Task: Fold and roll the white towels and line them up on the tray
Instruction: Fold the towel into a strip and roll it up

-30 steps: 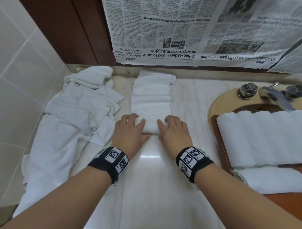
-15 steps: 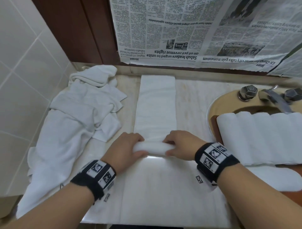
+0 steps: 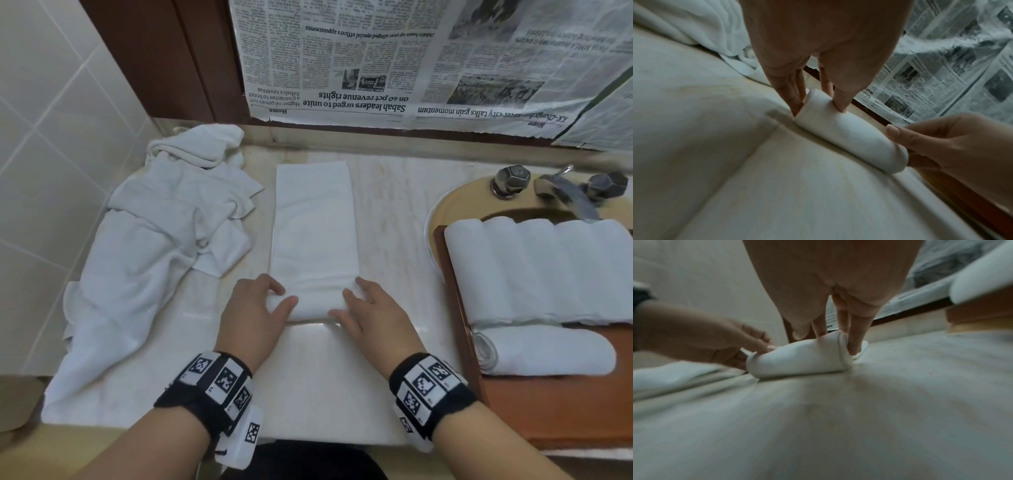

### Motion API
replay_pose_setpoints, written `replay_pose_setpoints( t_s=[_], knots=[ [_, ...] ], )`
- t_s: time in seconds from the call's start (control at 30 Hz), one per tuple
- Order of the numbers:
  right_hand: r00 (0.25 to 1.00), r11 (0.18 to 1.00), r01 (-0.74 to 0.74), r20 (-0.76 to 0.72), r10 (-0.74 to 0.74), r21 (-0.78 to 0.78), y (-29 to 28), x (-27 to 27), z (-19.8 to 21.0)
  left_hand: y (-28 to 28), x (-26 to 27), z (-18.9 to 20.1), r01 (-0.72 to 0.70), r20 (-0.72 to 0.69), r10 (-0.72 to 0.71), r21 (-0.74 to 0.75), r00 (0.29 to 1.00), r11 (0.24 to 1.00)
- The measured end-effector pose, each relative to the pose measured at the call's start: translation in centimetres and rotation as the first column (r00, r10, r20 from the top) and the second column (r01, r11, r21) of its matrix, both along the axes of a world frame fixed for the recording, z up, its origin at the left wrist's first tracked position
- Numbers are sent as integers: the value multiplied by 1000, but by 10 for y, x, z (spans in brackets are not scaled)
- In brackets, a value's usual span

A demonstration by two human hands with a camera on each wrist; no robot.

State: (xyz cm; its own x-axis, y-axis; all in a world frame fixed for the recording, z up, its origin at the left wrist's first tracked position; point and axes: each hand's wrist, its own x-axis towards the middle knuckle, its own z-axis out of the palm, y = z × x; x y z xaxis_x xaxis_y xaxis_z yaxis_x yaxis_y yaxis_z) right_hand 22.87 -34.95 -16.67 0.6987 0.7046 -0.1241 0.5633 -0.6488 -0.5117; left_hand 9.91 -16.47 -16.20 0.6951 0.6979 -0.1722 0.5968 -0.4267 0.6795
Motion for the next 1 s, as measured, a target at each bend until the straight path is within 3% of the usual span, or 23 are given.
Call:
replay_pose_setpoints(
  t_s=[0.13,0.33,0.43,0.57,0.67,0.77,1.0],
  knots=[
    [984,967,-146,68,163,-210,6,7,7,-5,4,-8,59,-19,-57,127,998,990],
    [939,917,-202,197,281,-343,18,32,25,5,-6,-14,196,-145,-167,224,975,955],
    [941,895,-263,107,320,-360,24,49,29,14,1,-11,167,-151,-142,170,978,971],
    [973,958,-213,-129,191,-192,29,64,31,26,20,-11,87,-116,-88,-16,989,996],
    [985,988,-130,-126,119,-81,29,55,31,29,32,-6,11,-96,-17,-66,995,998],
    [992,987,-123,-2,123,-105,28,39,27,25,39,-5,-34,-65,37,49,997,998],
    [976,944,-179,70,206,-277,38,39,17,14,37,-9,18,-45,-1,396,999,918]
  ],
)
